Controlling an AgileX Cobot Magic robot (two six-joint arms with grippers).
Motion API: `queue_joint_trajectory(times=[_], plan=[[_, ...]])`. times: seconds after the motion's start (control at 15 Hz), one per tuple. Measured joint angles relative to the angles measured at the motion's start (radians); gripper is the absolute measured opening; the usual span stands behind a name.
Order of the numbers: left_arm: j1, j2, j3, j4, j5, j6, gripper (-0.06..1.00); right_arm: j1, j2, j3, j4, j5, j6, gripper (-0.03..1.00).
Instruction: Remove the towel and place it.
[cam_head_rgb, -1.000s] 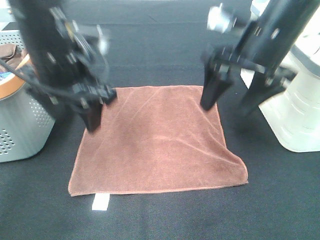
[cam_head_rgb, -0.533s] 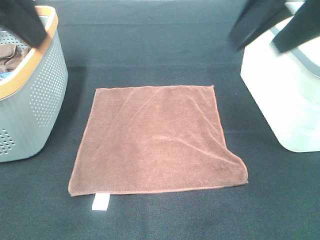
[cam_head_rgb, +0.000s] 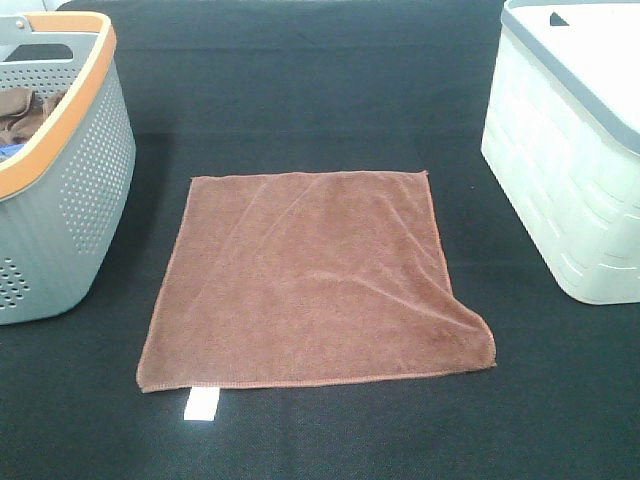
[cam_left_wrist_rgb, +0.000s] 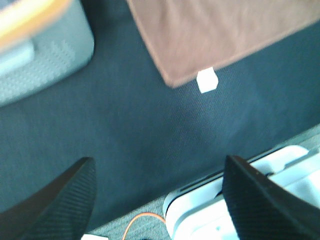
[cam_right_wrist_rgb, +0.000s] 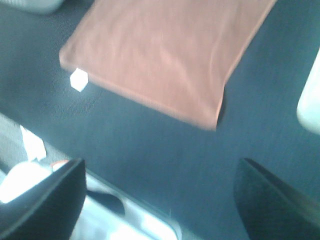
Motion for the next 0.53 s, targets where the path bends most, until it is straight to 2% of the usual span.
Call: queue_joint_trajectory(times=[0.27, 0.33, 0.53], plan=[[0.000, -0.229, 0.239, -0.016, -0.077, 0.072, 0.68, 0.000, -0.225, 0.253, -0.099, 0.004, 0.015, 0.77], [0.000, -0.229, 0.239, -0.016, -0.077, 0.072, 0.68, 0.000, -0.225, 0.253, -0.099, 0.004, 0.015, 0.77], [0.000, -0.343, 0.344, -0.034, -0.137, 0.166, 0.68, 0.000, -0.399, 0.395, -0.157, 0.005, 0.039, 0.77]])
